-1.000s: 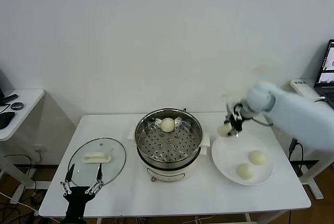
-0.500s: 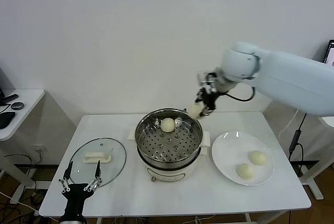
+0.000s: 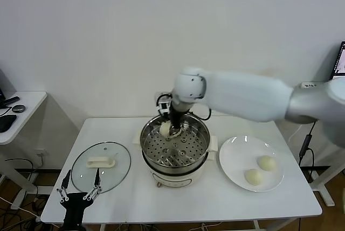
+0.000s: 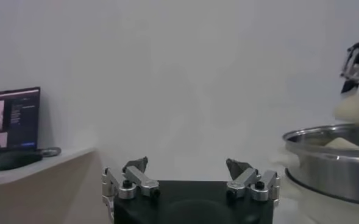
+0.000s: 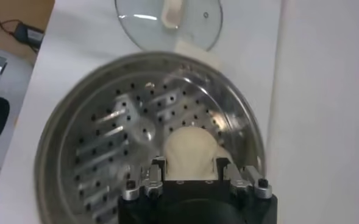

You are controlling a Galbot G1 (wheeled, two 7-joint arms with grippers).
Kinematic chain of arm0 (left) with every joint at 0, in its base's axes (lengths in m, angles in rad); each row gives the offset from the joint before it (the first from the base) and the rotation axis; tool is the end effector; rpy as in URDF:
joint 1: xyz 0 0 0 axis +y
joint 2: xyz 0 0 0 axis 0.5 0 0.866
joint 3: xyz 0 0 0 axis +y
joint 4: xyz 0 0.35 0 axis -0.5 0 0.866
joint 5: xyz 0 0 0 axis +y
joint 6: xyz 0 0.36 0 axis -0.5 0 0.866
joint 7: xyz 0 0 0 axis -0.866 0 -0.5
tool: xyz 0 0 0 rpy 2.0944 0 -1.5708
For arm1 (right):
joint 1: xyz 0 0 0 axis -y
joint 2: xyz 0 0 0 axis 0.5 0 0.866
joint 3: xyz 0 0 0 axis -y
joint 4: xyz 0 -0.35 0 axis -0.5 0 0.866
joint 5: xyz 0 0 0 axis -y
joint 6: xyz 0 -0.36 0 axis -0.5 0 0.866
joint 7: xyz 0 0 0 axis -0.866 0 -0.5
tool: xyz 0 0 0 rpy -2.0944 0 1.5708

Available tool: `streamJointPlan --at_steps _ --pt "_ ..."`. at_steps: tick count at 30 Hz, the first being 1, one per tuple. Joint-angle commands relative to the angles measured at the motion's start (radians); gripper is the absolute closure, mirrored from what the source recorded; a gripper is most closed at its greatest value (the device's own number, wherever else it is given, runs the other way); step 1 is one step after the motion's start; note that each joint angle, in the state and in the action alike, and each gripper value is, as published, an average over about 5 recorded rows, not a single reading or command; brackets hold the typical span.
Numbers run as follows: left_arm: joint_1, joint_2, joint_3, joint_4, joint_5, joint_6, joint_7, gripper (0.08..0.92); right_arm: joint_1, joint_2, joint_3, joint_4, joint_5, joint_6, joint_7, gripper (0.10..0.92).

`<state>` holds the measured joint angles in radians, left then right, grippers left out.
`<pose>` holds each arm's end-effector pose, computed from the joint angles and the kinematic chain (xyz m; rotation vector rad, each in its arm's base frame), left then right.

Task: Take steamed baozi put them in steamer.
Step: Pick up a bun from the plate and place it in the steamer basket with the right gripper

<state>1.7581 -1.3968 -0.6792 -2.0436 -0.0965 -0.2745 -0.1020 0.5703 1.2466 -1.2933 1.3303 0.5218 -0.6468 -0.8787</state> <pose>0.1260 0.0811 -0.3390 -0.1933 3.0687 0.2103 0.5245 0.1826 -0.0608 1.4303 -1.4389 1.4438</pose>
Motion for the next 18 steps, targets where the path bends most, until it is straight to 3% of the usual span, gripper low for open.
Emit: streamJointPlan --at_steps 1,14,18 --pt "0.000 -0.004 -0.006 0.011 0.010 -0.011 -0.001 0.177 -0.121 0.119 0.004 -0.099 0.001 -0.045 0.052 0.524" --pt "-0.002 0.002 -0.010 0.010 0.008 -0.014 0.000 0.177 -0.166 0.137 0.032 -0.139 -0.014 -0.037 0.077 0.525" --pt "-0.003 0.002 -0.009 0.008 0.008 -0.014 0.000 0.177 -0.150 0.127 0.037 -0.126 -0.010 -0.037 0.064 0.475"
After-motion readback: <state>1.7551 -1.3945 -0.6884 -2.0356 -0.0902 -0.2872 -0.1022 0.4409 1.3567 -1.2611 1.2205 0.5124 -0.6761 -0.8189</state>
